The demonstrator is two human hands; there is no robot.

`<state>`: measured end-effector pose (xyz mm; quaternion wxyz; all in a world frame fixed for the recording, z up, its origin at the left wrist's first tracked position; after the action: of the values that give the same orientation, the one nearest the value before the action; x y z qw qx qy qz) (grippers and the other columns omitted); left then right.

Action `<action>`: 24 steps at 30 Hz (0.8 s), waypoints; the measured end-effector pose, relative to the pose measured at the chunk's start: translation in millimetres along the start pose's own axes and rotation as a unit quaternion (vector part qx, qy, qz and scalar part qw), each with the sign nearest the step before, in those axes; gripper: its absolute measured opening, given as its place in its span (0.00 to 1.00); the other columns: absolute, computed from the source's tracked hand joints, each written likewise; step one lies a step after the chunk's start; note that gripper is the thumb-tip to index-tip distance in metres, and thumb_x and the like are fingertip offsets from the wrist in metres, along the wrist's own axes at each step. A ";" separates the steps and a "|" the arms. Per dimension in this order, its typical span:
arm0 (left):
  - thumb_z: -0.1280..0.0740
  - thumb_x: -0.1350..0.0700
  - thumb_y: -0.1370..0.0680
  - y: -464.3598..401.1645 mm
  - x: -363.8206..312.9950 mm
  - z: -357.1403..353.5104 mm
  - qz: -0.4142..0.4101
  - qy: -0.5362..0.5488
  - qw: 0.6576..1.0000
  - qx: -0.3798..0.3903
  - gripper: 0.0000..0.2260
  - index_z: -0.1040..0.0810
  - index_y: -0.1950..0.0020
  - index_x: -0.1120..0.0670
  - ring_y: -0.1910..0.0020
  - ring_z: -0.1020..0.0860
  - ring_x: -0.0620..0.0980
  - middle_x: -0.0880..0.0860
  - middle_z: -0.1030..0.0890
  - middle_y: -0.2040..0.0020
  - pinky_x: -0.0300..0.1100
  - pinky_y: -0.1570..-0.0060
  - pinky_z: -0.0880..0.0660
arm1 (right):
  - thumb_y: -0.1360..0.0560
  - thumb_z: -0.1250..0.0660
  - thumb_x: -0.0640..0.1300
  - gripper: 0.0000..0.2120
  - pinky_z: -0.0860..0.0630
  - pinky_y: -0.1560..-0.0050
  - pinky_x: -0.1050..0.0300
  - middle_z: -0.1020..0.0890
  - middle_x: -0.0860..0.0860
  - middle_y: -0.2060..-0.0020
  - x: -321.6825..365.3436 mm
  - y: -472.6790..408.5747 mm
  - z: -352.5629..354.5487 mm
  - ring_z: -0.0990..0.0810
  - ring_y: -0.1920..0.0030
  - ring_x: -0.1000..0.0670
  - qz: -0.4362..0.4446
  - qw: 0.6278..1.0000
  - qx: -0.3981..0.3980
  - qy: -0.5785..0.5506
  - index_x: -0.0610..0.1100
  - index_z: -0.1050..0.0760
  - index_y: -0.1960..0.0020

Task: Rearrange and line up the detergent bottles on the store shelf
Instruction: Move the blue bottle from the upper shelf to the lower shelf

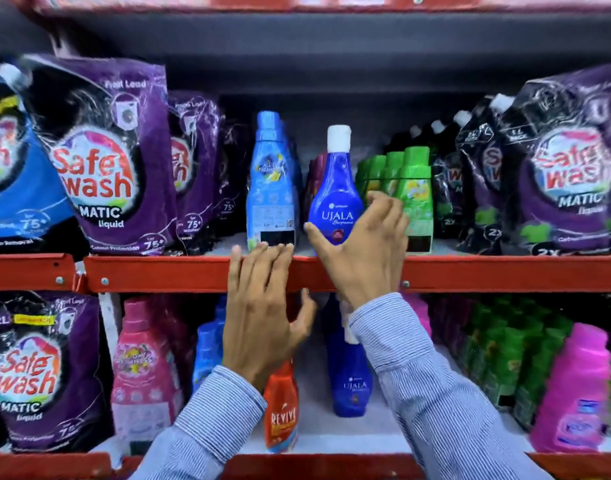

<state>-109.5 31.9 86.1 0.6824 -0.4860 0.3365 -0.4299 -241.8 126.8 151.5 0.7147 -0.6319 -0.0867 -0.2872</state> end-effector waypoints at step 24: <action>0.32 0.52 0.27 -1.3 -2.8 2.4 0.027 0.019 0.999 0.008 0.23 0.23 0.34 0.59 0.36 0.24 0.58 0.57 0.20 0.39 0.57 0.23 0.38 | 0.41 0.22 0.58 0.38 0.30 0.42 0.64 0.31 0.51 0.44 1.1 4.8 89.3 0.29 0.45 0.53 0.067 0.985 -0.054 -0.148 0.39 0.32 0.41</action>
<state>-108.8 35.2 88.1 0.6911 -0.4630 0.3588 -0.4234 -217.0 211.7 164.6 0.6762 -0.7095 -0.1332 -0.1468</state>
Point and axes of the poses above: each hand's wrist, its own y-axis away from the middle knuckle, its own z-axis out of the back of the hand, x = y × z, the point moved 10 cm from there along -y, towards the middle knuckle
